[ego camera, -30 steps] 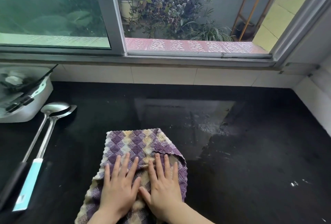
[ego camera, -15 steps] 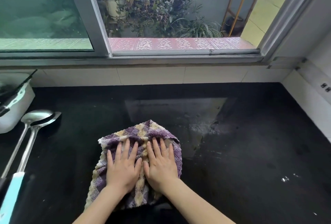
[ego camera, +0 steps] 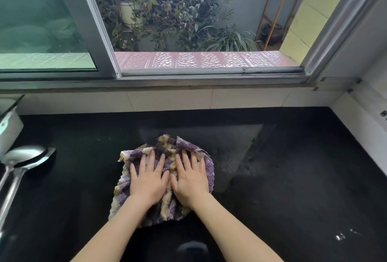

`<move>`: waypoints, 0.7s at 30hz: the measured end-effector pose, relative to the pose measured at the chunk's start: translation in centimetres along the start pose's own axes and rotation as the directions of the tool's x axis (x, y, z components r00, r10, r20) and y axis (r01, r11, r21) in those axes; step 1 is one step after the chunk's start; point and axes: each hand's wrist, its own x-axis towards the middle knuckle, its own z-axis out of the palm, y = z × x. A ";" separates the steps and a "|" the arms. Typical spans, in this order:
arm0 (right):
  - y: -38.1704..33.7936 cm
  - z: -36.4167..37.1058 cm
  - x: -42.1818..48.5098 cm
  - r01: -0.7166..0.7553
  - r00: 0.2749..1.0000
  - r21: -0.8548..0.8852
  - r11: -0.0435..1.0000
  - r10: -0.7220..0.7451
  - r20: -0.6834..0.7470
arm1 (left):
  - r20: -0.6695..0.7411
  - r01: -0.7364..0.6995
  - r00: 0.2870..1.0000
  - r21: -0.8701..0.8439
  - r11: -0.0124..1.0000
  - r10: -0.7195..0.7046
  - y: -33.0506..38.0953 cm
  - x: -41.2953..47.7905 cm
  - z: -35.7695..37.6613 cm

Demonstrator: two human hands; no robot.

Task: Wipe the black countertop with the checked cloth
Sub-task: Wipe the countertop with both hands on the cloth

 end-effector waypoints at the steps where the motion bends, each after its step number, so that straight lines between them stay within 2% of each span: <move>1: 0.4 -0.1 0.5 0.007 1.000 0.013 1.000 -0.006 -0.020 | 0.006 -0.006 1.000 0.000 1.000 0.006 0.3 0.6 -0.2; 16: 4.4 -1.1 6.1 -0.025 0.993 0.040 0.999 0.029 -0.115 | 0.036 -0.039 0.999 0.025 0.999 0.038 3.0 7.4 -1.9; 21: 5.4 -1.7 7.6 -0.026 0.997 0.035 0.999 0.029 -0.075 | 0.038 -0.044 0.998 0.015 0.999 0.043 3.5 9.1 -2.4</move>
